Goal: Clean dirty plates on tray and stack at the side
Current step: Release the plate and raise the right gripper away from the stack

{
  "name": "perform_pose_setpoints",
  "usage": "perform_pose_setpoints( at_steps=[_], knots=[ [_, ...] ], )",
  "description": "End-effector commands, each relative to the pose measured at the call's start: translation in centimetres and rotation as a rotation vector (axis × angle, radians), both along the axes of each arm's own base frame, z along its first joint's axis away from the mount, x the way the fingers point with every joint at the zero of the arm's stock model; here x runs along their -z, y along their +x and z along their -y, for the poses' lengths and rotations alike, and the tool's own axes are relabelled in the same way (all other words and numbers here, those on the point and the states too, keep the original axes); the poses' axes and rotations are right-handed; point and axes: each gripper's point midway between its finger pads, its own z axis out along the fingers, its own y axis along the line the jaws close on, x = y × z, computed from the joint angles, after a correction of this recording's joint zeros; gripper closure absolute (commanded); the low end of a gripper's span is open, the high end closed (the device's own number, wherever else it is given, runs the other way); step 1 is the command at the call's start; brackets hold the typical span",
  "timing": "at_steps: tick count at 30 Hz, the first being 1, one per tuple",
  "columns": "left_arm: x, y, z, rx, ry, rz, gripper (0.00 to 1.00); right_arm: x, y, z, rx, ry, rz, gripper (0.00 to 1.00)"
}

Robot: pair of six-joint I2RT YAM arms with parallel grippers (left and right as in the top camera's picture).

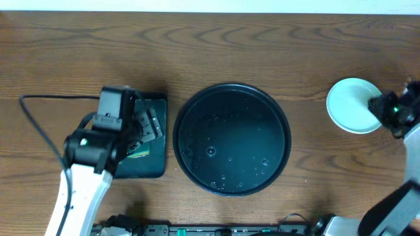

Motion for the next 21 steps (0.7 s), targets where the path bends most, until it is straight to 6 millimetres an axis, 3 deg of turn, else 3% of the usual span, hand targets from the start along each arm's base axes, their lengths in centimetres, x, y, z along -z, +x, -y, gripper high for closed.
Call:
perform_pose_setpoints(
  at_steps=[1, 4, 9, 14, 16, 21],
  knots=[
    [-5.2, -0.4, -1.1, 0.017, 0.053, 0.188, 0.18, -5.4, 1.3, -4.1, -0.242, -0.189, 0.134, 0.62],
    [-7.6, -1.7, -2.0, -0.01, 0.062, 0.291, 0.18, -8.1, 1.5, -8.0, -0.382, -0.28, 0.208, 0.53],
    [-11.4, -4.7, -4.1, -0.122, 0.056, 0.464, 0.18, -10.0, 1.2, -11.4, -0.446, -0.413, 0.22, 0.39],
    [-13.6, -7.9, -6.3, -0.221, 0.065, 0.588, 0.18, -10.0, 1.1, -13.2, -0.458, -0.502, 0.188, 0.24],
    [-14.0, -9.3, -6.9, -0.239, 0.067, 0.624, 0.18, -9.9, 1.1, -13.7, -0.46, -0.529, 0.174, 0.01],
    [-13.6, -10.8, -8.2, -0.281, 0.111, 0.621, 0.18, -9.8, 1.1, -13.9, -0.467, -0.529, 0.172, 0.01]
  ],
)
